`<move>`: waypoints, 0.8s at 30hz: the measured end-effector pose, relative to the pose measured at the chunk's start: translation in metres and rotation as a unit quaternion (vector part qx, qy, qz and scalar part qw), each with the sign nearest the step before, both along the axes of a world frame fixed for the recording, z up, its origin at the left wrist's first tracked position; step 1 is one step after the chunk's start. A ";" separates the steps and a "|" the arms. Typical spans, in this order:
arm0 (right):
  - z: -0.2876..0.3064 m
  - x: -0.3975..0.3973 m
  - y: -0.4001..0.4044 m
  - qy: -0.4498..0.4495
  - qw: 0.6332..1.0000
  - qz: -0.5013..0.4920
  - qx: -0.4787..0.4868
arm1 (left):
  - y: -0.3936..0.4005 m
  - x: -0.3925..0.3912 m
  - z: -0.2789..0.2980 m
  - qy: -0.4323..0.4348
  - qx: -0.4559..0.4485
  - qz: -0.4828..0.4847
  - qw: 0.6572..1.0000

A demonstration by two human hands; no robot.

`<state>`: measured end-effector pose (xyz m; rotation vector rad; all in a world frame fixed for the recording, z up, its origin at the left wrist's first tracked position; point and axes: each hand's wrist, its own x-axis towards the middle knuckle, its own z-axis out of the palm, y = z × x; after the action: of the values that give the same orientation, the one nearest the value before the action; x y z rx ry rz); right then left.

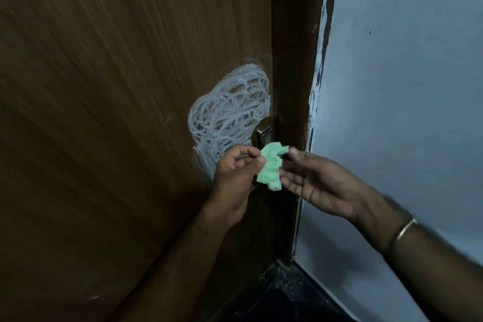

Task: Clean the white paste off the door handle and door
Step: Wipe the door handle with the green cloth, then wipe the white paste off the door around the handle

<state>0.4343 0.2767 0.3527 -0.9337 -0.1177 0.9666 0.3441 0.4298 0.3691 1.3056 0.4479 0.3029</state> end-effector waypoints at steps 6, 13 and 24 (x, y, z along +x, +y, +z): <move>0.000 -0.011 0.009 -0.052 0.996 -0.077 0.001 | -0.006 -0.002 -0.007 0.014 0.079 0.002 0.997; 0.006 -0.019 0.013 -0.291 0.933 -0.167 -0.133 | -0.010 -0.003 -0.008 0.023 0.164 -0.058 0.984; 0.002 -0.023 0.011 -0.269 0.938 -0.182 -0.117 | -0.008 -0.004 -0.006 0.056 -0.021 -0.051 0.997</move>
<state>0.4115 0.2877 0.3543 -1.3711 -0.2855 0.3664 0.3403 0.4217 0.3631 1.3044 0.4777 0.1341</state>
